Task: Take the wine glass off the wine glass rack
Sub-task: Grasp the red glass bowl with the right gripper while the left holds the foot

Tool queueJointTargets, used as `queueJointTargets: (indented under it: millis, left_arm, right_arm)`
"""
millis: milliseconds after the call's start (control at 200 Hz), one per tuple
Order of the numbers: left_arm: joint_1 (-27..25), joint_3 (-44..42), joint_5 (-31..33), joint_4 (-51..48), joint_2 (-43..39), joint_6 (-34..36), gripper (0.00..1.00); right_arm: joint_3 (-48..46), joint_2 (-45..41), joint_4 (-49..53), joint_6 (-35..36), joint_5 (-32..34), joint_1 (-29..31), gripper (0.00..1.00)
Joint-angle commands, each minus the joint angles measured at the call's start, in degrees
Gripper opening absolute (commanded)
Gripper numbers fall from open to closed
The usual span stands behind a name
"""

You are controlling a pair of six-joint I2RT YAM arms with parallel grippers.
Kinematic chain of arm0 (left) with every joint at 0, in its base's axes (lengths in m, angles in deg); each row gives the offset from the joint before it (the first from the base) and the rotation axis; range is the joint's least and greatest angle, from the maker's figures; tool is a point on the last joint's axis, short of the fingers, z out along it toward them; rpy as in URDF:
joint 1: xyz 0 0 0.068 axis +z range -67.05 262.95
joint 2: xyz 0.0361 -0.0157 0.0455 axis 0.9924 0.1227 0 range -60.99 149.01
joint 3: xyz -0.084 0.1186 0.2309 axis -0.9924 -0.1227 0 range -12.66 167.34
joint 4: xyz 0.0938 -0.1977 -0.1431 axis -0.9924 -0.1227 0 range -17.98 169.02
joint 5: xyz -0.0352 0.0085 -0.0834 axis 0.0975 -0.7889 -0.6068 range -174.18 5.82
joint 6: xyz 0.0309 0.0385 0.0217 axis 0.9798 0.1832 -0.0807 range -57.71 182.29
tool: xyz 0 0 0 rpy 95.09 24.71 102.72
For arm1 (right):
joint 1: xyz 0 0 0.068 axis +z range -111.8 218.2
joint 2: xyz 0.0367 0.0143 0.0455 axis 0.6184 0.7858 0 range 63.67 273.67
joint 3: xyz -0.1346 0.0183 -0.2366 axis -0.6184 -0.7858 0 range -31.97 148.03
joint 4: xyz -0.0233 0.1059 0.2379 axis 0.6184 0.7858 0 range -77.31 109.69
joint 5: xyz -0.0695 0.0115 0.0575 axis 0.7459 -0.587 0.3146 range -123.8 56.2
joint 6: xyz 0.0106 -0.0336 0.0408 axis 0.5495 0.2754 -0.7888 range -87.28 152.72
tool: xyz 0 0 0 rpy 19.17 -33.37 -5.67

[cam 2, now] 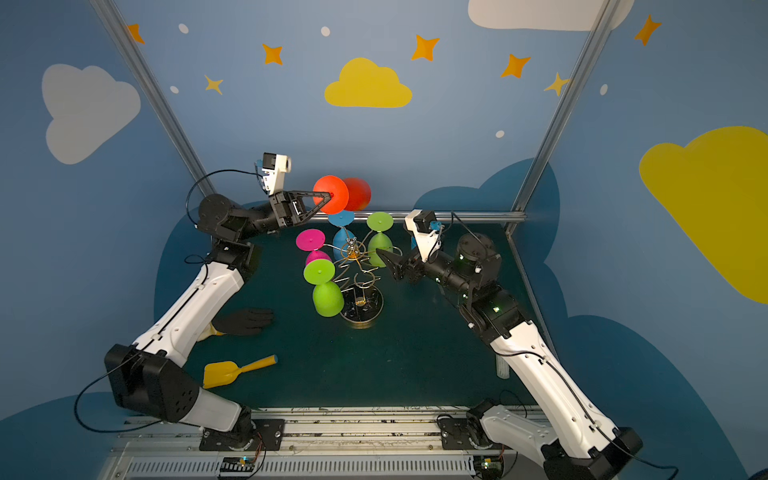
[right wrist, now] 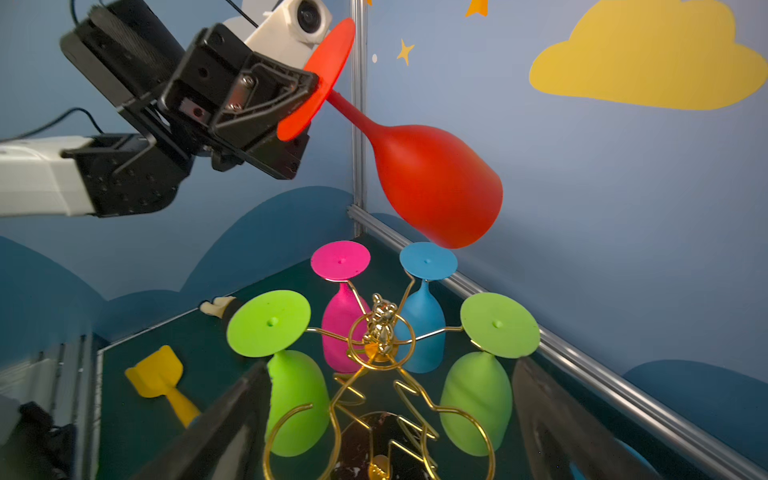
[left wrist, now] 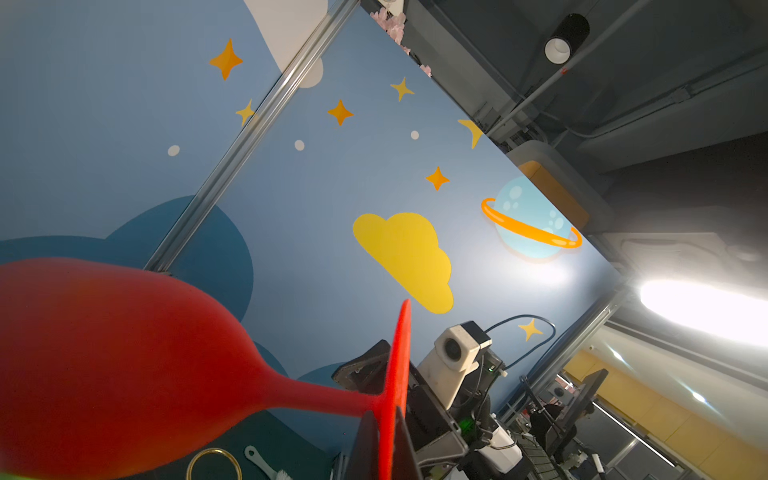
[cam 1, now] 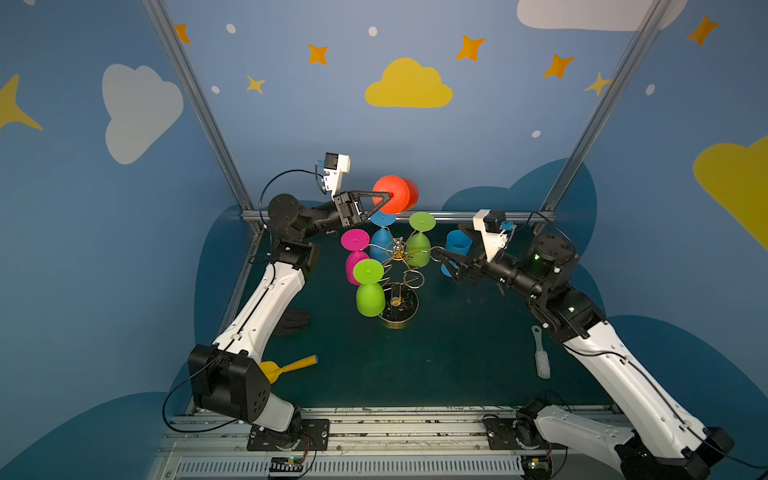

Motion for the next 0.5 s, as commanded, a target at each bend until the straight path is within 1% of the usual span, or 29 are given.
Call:
queueJointTargets:
  millis: [0, 80, 180, 345, 496]
  left_arm:
    - [0.3, 1.6, -1.7, 0.9, -0.1, -2.9, 0.03]
    - [0.4, 1.9, -2.0, 0.3, -0.1, -3.2, 0.03]
    - [0.4, 2.3, -3.2, 0.1, -0.1, -3.4, 0.03]
    - [0.3, 2.2, -4.5, 0.7, -0.3, -4.4, 0.03]
    - [0.2, 2.3, -5.7, 1.9, -0.7, -5.1, 0.03]
  right_arm:
    - [-1.3, 1.1, -9.9, 7.3, 0.5, -0.5, 0.91]
    - [-1.7, 2.8, -13.3, 8.8, -2.2, -0.8, 0.91]
    - [-1.1, 5.0, -16.7, 8.9, -5.2, -1.7, 0.92]
    - [2.0, 9.1, -18.6, 10.9, -12.6, -2.4, 0.92]
    - [4.9, 12.9, -20.0, 11.0, -14.7, -2.7, 0.92]
